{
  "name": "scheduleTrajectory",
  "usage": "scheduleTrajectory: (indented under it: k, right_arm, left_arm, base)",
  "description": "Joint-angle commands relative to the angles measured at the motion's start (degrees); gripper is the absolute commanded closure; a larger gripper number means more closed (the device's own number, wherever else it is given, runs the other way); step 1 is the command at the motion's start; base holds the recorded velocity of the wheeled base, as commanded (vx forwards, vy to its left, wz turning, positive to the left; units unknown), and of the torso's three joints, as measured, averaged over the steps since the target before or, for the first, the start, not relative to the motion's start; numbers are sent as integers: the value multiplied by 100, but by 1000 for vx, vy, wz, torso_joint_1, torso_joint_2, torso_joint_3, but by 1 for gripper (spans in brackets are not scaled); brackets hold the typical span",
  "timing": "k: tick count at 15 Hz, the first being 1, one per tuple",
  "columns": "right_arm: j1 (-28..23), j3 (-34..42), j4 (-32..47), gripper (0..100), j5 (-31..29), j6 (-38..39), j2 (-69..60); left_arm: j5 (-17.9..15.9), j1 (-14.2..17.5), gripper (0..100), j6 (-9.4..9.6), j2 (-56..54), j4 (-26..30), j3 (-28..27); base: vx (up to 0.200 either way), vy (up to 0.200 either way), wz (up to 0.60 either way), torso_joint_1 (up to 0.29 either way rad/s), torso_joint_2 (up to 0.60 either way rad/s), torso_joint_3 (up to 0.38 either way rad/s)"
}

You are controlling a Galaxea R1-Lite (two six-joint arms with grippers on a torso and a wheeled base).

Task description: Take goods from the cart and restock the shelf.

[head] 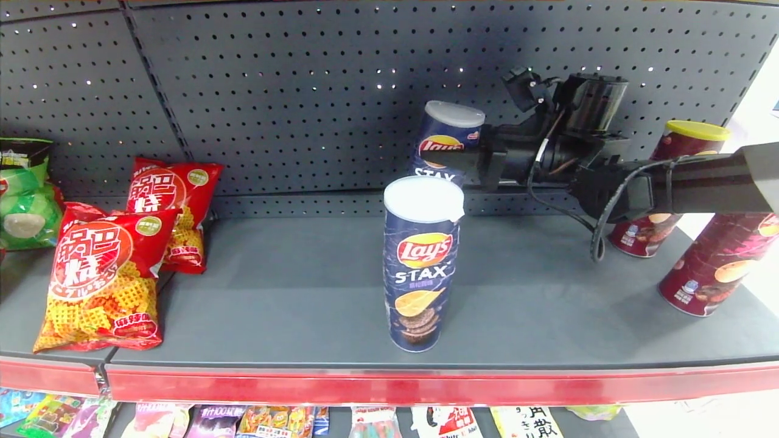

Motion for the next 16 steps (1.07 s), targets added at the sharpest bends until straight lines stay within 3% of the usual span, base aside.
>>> scheduleTrajectory:
  k: [1, 14, 15, 16]
  right_arm:
    - [160, 18, 0, 100, -185, 7, 24]
    - [362, 659, 0, 100, -335, -309, 76]
    - [371, 677, 0, 0, -335, -309, 85]
    - [371, 686, 0, 0, -335, -309, 76]
  left_arm:
    - [4, 1, 0, -4, 15, -1, 9]
    - [4, 1, 0, -4, 15, -1, 1]
    - [4, 1, 0, -4, 15, -1, 1]
    - [4, 1, 0, -4, 15, -1, 1]
  base:
    - [0, 0, 0, 0, 0, 0]
    - [0, 0, 0, 0, 0, 0]
    - [0, 0, 0, 0, 0, 0]
    - [0, 0, 0, 0, 0, 0]
